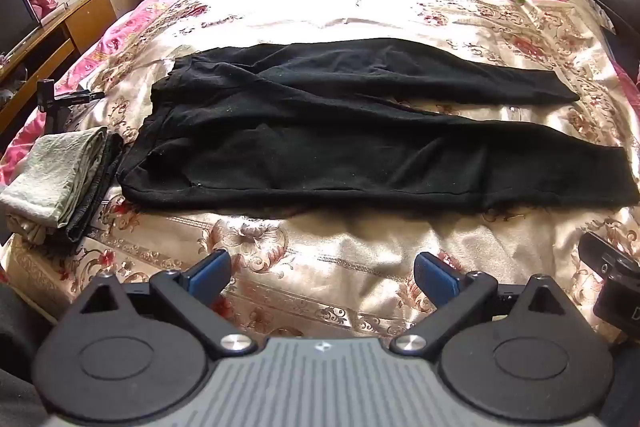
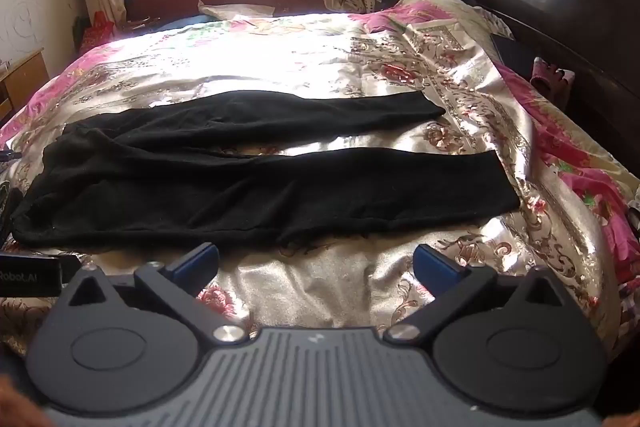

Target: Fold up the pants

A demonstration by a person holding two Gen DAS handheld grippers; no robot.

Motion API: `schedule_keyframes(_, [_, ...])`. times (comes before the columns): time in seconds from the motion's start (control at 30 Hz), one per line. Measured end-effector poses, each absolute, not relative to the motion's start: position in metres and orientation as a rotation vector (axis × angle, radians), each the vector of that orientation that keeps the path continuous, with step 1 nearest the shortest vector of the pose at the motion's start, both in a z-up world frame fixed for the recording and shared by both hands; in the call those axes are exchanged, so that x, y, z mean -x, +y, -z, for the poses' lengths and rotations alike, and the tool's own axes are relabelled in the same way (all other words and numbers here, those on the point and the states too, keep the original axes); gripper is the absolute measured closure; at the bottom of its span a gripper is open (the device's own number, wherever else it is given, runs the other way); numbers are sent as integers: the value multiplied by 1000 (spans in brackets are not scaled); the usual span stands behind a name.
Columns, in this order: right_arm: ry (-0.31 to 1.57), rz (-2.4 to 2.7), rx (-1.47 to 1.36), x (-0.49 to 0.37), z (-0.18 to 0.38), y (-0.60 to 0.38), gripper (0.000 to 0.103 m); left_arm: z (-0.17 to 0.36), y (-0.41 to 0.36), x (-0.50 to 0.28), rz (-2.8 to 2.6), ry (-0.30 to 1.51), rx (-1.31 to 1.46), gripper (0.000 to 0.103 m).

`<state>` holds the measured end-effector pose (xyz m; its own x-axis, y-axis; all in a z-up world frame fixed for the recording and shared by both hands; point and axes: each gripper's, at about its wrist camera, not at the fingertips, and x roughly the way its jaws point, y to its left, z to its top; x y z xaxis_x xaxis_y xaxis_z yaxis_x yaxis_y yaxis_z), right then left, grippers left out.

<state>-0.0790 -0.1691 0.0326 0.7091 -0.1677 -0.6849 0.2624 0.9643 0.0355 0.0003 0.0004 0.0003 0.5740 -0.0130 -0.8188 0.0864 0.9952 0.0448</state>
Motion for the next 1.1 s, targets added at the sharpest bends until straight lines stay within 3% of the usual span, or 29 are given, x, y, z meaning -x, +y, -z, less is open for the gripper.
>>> schedule_keyframes(1.1, [775,232,-117,72,-29,-167,1,-2,1,0,55,943,-85,0])
